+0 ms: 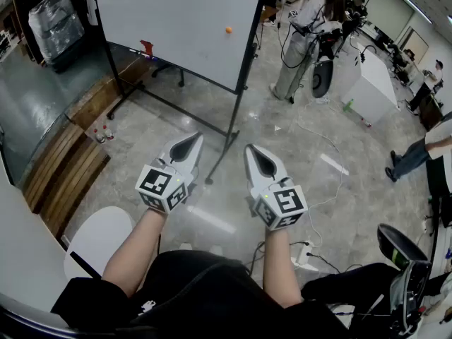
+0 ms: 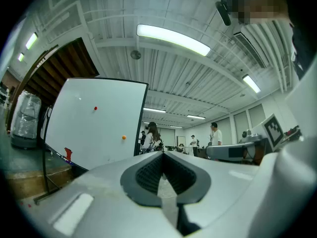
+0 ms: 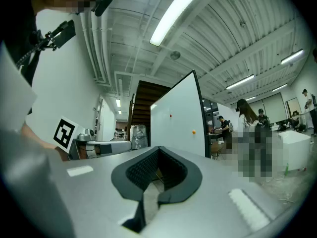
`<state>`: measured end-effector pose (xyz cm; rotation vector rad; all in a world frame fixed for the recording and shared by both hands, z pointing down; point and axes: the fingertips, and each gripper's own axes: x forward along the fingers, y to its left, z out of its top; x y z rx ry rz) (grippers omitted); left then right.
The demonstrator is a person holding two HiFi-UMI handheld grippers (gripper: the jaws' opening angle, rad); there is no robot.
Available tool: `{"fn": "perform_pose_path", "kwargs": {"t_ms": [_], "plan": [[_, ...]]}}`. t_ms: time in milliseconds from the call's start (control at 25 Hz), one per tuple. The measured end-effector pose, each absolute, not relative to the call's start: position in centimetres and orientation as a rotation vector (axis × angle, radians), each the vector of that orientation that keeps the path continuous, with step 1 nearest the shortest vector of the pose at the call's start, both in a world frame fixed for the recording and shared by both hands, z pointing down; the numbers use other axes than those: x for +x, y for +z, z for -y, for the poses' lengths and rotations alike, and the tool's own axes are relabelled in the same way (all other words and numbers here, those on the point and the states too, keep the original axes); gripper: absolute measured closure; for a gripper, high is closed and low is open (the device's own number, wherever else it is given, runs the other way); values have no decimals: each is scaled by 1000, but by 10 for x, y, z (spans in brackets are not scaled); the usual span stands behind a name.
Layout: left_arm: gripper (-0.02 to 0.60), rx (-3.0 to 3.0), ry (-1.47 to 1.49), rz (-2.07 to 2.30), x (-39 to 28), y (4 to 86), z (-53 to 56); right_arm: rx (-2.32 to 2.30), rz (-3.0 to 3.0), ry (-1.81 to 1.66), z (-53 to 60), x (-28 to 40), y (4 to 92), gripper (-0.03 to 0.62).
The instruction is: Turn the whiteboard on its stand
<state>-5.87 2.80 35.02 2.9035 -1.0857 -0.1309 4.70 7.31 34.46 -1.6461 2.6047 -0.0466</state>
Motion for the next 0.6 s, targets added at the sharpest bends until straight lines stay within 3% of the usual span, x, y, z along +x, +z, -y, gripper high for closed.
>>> {"fn": "perform_pose_path", "kwargs": {"t_ms": [600], "plan": [[578, 2878, -112, 1127, -52, 360, -36, -1552, -2632, -91, -80, 55, 353, 586]]}}
